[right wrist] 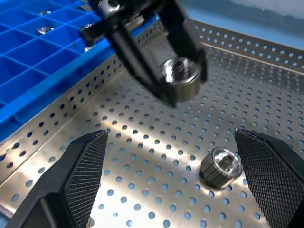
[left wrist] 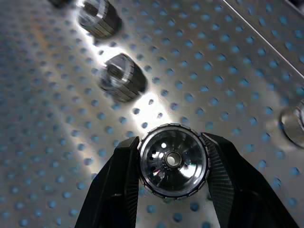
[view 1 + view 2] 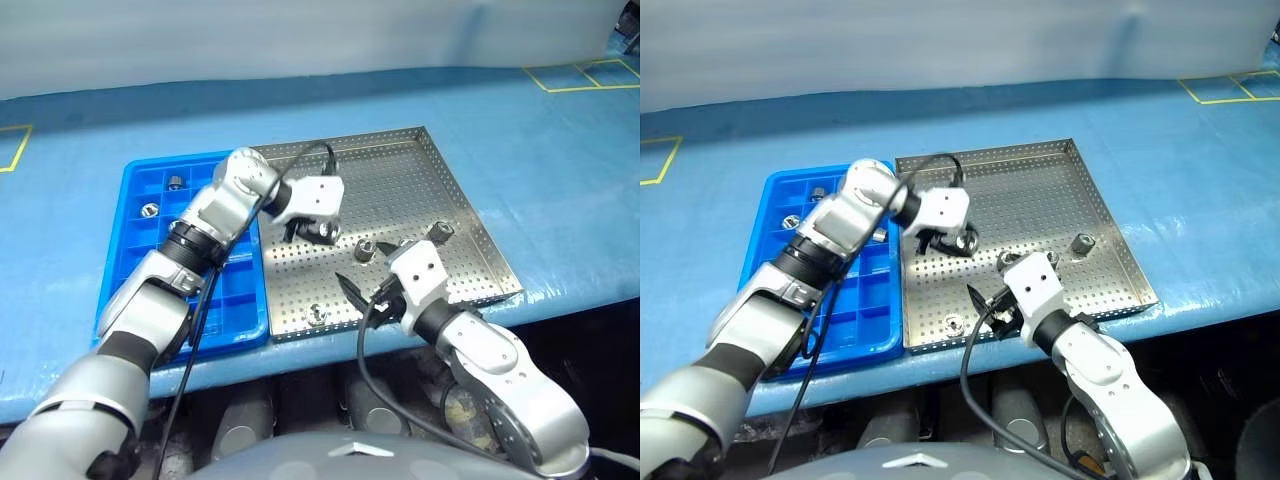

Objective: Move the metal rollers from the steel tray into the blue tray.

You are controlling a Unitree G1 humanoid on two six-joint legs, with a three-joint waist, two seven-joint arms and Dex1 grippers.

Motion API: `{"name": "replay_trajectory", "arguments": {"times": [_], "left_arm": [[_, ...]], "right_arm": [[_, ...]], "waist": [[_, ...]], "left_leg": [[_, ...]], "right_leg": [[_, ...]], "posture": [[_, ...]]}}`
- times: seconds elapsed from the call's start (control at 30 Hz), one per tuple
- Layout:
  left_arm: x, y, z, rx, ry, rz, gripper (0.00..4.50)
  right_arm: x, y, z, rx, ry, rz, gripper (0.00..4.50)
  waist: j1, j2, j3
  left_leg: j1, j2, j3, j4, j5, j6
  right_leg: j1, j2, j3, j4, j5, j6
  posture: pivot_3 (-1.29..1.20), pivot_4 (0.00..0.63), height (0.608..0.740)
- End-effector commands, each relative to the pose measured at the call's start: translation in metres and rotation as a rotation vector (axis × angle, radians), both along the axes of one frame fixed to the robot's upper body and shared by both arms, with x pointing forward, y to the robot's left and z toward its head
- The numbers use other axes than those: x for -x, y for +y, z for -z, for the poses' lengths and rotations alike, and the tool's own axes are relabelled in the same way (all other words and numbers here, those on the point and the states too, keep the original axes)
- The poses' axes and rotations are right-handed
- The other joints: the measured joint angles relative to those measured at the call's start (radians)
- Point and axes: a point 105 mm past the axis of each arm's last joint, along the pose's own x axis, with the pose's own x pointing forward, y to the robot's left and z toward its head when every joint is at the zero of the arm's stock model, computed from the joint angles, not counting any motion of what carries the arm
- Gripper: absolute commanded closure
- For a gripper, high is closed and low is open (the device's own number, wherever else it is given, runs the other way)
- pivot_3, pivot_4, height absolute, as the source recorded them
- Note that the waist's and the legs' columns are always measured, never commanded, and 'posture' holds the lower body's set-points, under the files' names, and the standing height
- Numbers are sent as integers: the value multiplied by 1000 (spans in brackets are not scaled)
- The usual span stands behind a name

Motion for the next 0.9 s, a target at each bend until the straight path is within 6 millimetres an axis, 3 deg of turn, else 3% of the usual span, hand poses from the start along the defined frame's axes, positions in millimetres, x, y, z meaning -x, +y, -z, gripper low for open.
{"name": "replay_trajectory", "arguments": {"times": [0.03, 0.27, 0.4, 0.47, 0.67, 0.9], "left_arm": [[-8, 29, -28, 133, -103, -187, 2790], [9, 115, -28, 182, -164, -579, 2790], [21, 175, -22, 186, -258, -913, 2790], [26, 194, -21, 197, -308, -1050, 2790], [50, 225, 1, 170, -325, -1281, 2790], [57, 227, 28, 141, -273, -1333, 2790]], "right_arm": [[-6, 21, -13, -36, -50, -85, 0], [-19, 70, -22, -51, -72, -321, 0], [-24, 99, -21, -59, -63, -448, 0], [-27, 108, -18, -62, -56, -480, 0], [-29, 126, -15, -93, -43, -546, 0], [-26, 129, -11, -100, -29, -569, 0]], "waist": [[4, 1, 0], [55, 1, 0], [102, 1, 0], [132, 0, 1], [177, -1, 0], [201, -1, 0]], "left_leg": [[1, 0, 0, -1, 0, 0], [0, 0, -1, -2, 1, -2], [-1, -1, -1, -3, 1, -2], [-2, -2, -2, -3, 1, -2], [-2, -4, -4, -3, 2, -4], [-1, -1, -7, -6, 5, -10]], "right_leg": [[0, 0, 0, 0, 0, 0], [-2, 1, 1, 1, 0, -2], [-3, -1, 1, 0, 3, -6], [-3, -1, 0, 0, 3, -6], [-7, -2, -2, 0, 3, -7], [-8, 1, -4, 0, 4, -10]], "posture": [[-31, 150, 740], [107, 150, 740], [175, 150, 740], [194, 150, 740], [241, 150, 740], [250, 150, 740]]}}
